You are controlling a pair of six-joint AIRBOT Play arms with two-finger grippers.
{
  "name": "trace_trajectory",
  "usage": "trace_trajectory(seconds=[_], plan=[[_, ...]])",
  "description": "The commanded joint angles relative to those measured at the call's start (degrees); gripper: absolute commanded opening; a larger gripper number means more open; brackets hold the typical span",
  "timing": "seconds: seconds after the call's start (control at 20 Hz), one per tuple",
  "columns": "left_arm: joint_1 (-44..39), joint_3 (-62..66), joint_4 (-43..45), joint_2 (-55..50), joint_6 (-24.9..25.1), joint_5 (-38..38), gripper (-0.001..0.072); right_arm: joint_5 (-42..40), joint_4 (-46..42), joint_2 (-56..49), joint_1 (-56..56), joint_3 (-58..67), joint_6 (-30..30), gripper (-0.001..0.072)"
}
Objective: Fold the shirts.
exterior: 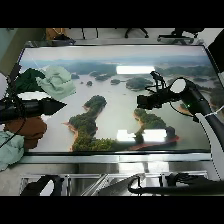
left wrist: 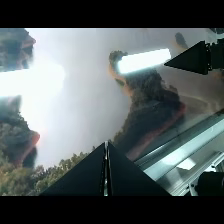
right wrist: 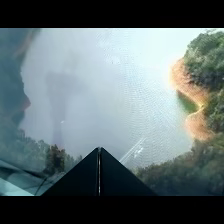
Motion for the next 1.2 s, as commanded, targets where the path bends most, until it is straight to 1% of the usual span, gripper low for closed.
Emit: trace_trajectory(seconds=[0.0, 0.65, 0.8, 0.9, 1.05, 1.1, 1.15], plan=[[0.0, 0.0, 0.0, 0.0, 0.0, 0.0, 0.0011, 0.0, 0.0, 0.0, 0.0, 0.0, 0.0, 0.0019], [0.0, 0.0, 0.1, -0.1, 0.0, 0.7, 0.0011, 0.0, 0.0, 0.0, 0.0, 0.0, 0.0, 0.0019], [0.0, 0.0, 0.0, 0.0, 0.0, 6.6, 0.0011, 0.0, 0.0, 0.0, 0.0, 0.0, 0.0, 0.0019], [0.0, 0.0, 0.0, -0.1, 0.0, 8.2, 0.0011, 0.0, 0.0, 0.0, 0.0, 0.0, 0.0, 0.0019], [0.0, 0.0, 1.4, -0.3, 0.0, 12.9, 0.0011, -3.7, 0.1, -0.4, 0.0, 0.0, 0.0, 0.0020], [0.0, 0.0, 3.7, -0.9, 0.1, 17.0, 0.0011, -4.4, 0.2, -0.5, 0.0, 0.0, 0.0, 0.0020], [0.0, 0.0, 8.2, -2.1, 0.1, 22.5, 0.0011, -4.7, 0.2, -0.7, 0.0, 0.0, 0.0, 0.0020]])
